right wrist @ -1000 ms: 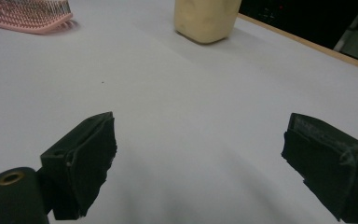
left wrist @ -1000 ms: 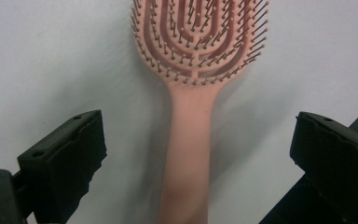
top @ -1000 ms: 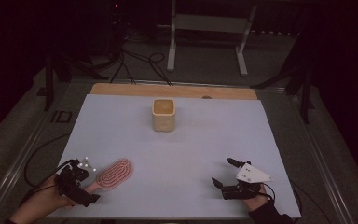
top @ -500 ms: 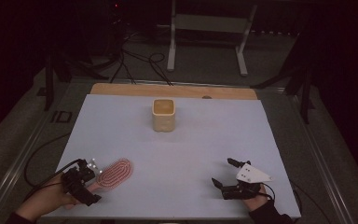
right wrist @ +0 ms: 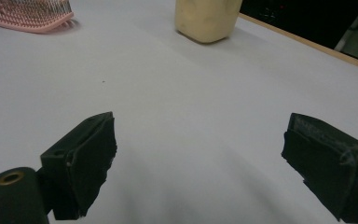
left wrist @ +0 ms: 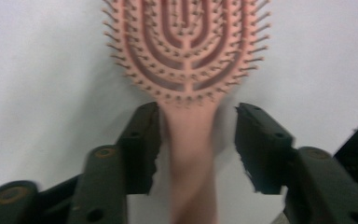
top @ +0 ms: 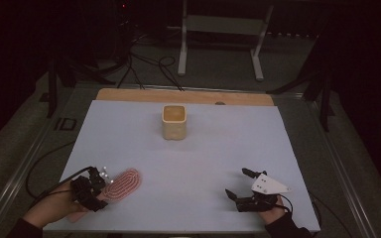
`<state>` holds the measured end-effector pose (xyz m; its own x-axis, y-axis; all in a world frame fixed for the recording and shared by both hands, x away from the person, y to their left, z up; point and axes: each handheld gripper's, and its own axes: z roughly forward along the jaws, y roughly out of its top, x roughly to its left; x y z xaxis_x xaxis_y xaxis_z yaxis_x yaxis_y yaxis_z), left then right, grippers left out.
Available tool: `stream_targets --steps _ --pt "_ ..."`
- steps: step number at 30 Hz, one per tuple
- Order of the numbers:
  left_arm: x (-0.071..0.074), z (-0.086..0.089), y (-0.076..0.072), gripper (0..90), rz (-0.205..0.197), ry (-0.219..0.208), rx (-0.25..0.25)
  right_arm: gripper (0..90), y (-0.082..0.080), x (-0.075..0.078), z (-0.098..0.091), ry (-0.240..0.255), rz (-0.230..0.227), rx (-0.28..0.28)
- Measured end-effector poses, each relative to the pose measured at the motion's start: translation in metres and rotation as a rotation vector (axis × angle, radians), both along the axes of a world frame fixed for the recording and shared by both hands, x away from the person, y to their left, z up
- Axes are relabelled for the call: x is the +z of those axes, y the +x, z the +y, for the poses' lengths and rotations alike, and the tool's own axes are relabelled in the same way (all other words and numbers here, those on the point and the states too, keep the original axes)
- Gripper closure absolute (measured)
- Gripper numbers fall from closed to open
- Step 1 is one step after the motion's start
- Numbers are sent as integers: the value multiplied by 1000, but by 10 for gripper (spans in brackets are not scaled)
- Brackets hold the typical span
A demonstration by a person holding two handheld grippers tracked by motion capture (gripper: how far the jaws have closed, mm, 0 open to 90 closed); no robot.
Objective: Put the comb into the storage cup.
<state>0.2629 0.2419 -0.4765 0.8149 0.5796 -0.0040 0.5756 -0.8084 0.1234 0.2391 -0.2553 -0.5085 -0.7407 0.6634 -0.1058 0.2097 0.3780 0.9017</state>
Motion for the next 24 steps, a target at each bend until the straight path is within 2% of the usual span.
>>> stream_targets --steps 3,6,13,16,24 --pt "0 -1 2 594 1 15 -3 94 0 0 0 4 -3 -2" --pt "0 -1 5 646 19 32 -1 93 0 0 0 -2 -3 2" --pt "-5 -4 8 671 54 55 15 93 -1 1 0 4 0 0" --pt "-7 -3 11 676 80 45 26 93 0 0 0 -1 -3 3" --pt "-7 -1 10 693 76 33 37 93 0 0 0 1 -2 1"
